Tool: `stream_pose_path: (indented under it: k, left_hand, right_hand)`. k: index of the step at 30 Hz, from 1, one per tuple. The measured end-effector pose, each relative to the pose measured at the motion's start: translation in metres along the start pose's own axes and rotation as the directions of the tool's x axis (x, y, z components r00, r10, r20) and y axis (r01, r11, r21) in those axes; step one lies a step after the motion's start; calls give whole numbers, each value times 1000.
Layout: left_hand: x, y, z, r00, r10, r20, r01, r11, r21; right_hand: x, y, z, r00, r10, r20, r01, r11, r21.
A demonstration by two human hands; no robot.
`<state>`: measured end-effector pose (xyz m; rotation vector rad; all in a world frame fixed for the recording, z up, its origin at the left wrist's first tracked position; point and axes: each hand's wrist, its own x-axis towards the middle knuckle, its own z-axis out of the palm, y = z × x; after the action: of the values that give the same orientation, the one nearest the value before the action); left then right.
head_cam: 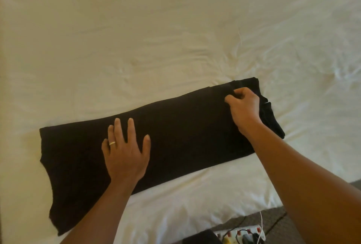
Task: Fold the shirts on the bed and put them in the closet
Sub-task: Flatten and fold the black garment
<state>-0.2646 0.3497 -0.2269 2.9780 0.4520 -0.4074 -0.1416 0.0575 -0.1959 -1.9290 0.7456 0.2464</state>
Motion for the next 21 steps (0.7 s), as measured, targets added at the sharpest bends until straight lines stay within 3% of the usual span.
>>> stream_pose_path:
  k: [6, 10, 15, 18, 21]
  left_hand:
    - [10, 14, 16, 990, 48, 135, -59, 996, 73]
    - [17, 14, 25, 989, 62, 137, -73, 995, 73]
    - [18, 16, 25, 994, 39, 98, -44, 998, 49]
    - [19, 13, 28, 990, 56, 126, -67, 994, 81]
    - [20, 12, 32, 985, 65, 159, -83, 991, 109]
  right_hand:
    - [30, 19, -21, 991, 120, -53, -123, 990, -69]
    - [38, 17, -17, 996, 65, -64, -75, 984, -165]
    - [45, 16, -23, 990, -53, -131, 36, 992, -124]
    - [53, 26, -30, 982, -56, -181, 33, 991, -132]
    - [62, 36, -36, 988, -67, -138, 33, 973, -230]
